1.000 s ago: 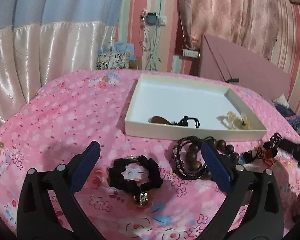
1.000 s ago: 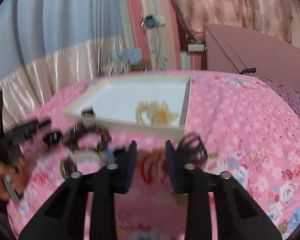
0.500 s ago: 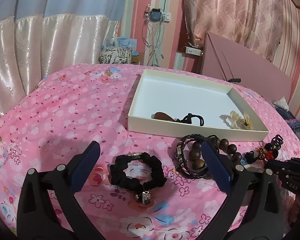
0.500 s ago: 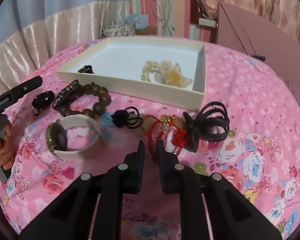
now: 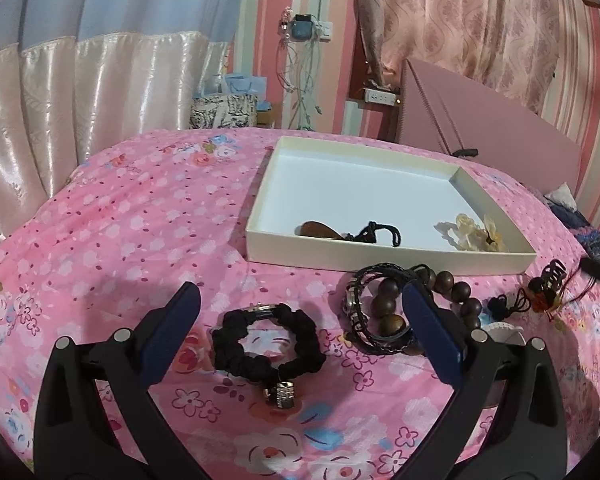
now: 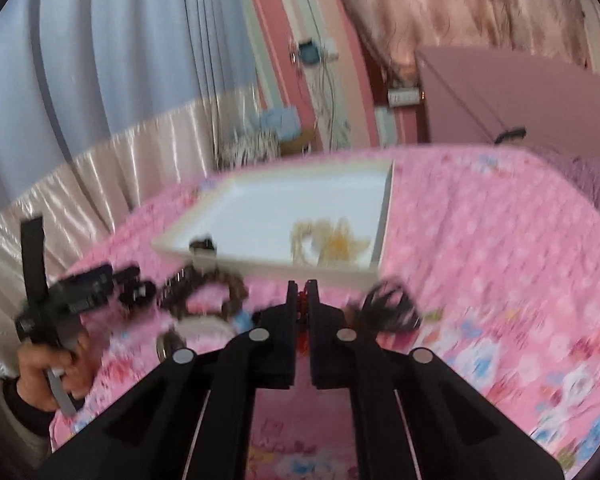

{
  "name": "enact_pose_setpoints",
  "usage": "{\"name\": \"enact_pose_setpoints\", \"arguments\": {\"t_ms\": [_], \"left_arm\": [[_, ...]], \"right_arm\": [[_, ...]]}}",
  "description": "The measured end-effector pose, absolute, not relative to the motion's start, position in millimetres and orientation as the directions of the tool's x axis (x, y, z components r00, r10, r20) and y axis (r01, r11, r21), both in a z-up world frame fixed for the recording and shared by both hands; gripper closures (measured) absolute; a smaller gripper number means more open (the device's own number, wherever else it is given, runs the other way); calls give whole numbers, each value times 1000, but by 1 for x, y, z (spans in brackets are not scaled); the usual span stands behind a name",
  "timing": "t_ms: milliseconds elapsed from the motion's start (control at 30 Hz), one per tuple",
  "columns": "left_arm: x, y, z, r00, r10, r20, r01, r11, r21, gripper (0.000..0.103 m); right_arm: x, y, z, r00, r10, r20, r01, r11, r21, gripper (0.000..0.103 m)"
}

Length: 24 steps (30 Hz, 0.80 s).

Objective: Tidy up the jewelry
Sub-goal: 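Grasp the red string bracelet with the right tool while the left tool grasps the black leather bracelet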

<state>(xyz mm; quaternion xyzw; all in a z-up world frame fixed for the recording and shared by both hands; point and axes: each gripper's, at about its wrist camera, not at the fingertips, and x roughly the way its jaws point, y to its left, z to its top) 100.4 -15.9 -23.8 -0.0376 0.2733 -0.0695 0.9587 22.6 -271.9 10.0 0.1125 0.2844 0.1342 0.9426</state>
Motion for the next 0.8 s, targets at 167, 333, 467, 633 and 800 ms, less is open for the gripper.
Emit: {"name": "enact_pose_setpoints", "arguments": {"t_ms": [167, 333, 467, 633, 800], "left_arm": [[97, -21, -22, 845, -181, -503, 150, 983, -103, 4], [93, -45, -22, 833, -212, -510, 236, 972, -18, 4], [95, -69, -25, 815, -197, -545, 271, 961, 59, 16], [119, -81, -34, 751, -221, -623, 297, 955, 19, 39], [129, -91, -40, 716, -227, -660, 319, 948, 20, 50]], "right_arm": [[36, -277, 16, 836, 288, -467, -167, 944, 283, 99], [39, -267, -1, 856, 193, -480, -116, 976, 184, 99], [33, -264, -2, 865, 177, -469, -117, 981, 155, 99], [36, -266, -5, 852, 195, -485, -126, 977, 171, 99], [37, -266, -6, 849, 201, -490, -130, 976, 175, 99]]}}
